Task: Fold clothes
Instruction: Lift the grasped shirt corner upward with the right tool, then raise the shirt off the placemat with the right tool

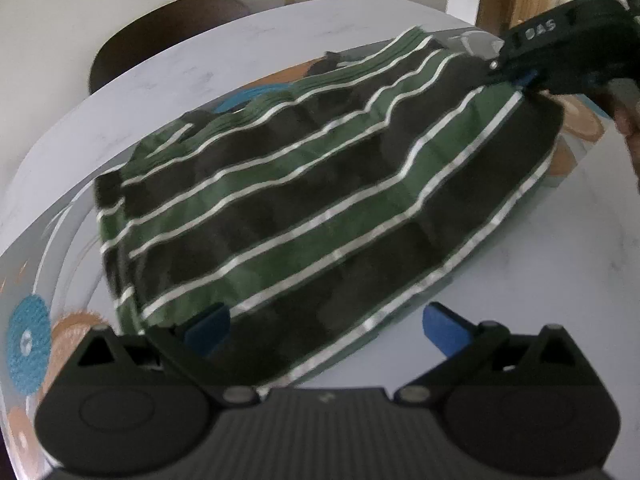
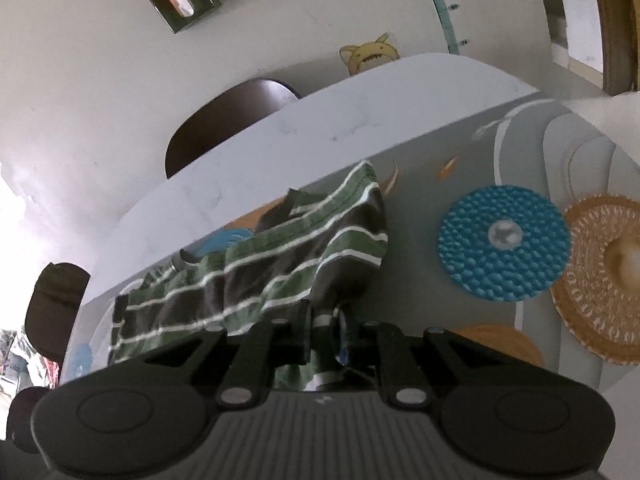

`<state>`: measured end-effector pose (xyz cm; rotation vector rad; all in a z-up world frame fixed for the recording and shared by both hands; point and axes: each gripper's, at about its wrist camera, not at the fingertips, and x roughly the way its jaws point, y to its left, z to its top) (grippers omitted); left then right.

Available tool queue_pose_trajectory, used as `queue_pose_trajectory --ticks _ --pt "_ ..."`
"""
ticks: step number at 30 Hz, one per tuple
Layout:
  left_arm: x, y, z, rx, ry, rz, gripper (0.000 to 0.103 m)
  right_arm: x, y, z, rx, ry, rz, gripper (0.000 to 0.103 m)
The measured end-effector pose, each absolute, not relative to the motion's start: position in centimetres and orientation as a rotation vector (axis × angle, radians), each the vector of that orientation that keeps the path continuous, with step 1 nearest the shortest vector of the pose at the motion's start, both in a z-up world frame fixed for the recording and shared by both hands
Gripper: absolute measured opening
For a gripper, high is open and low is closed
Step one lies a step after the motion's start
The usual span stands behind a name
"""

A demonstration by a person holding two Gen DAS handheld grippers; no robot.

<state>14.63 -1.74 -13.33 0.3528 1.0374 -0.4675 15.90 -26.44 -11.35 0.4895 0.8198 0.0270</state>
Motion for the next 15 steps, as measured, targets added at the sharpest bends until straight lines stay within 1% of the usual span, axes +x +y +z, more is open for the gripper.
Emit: queue_pose_trajectory --ticks 8,15 --pt "13.6 0.9 -12.3 0.328 1.022 -0.472 0.103 16.0 -22.5 -7.8 0.384 0.770 0.057 0.012" --pt "12.3 3.1 -11.8 0.300 1.015 -0.465 0.103 15.6 -16.4 -5.1 0.248 0.733 0.134 0.012"
